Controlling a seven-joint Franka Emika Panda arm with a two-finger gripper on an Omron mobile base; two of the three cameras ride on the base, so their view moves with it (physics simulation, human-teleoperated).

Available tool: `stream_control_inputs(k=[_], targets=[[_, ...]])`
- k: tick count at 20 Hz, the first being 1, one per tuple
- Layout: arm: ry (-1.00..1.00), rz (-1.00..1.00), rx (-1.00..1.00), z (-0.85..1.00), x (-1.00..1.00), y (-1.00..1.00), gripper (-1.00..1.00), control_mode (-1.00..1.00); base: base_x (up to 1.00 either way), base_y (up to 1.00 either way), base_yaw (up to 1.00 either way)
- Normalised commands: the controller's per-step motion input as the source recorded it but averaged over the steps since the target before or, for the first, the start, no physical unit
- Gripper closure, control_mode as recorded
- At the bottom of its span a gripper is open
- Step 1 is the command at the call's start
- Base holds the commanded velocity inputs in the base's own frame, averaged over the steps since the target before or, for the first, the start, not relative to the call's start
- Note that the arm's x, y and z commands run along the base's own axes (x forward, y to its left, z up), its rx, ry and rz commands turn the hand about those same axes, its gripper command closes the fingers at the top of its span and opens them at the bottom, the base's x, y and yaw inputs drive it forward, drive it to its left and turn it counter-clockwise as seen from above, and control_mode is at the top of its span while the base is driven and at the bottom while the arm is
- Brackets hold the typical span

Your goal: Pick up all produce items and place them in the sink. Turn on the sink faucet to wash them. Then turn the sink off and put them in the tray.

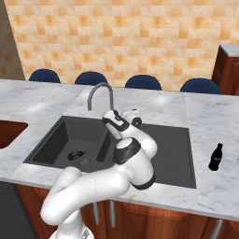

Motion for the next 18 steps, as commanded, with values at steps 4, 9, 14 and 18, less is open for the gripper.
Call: stream_control_inputs(k=[4, 9, 14, 18], targets=[[0.0, 0.08, 0.0, -0.15, 0.3, 0.05, -1.0, -1.0, 0.0, 0.0, 0.0], [0.01, 0.06, -0.01, -0.23, 0.26, 0.13, 1.0, -1.0, 0.0, 0.0, 0.0], [0.01, 0.01, -0.01, -0.03, 0.04, 0.03, 1.0, -1.0, 0.0, 0.0, 0.0], [0.04, 0.0, 0.0, 0.0, 0.07, 0.0, 1.0, -1.0, 0.0, 0.0, 0.0]])
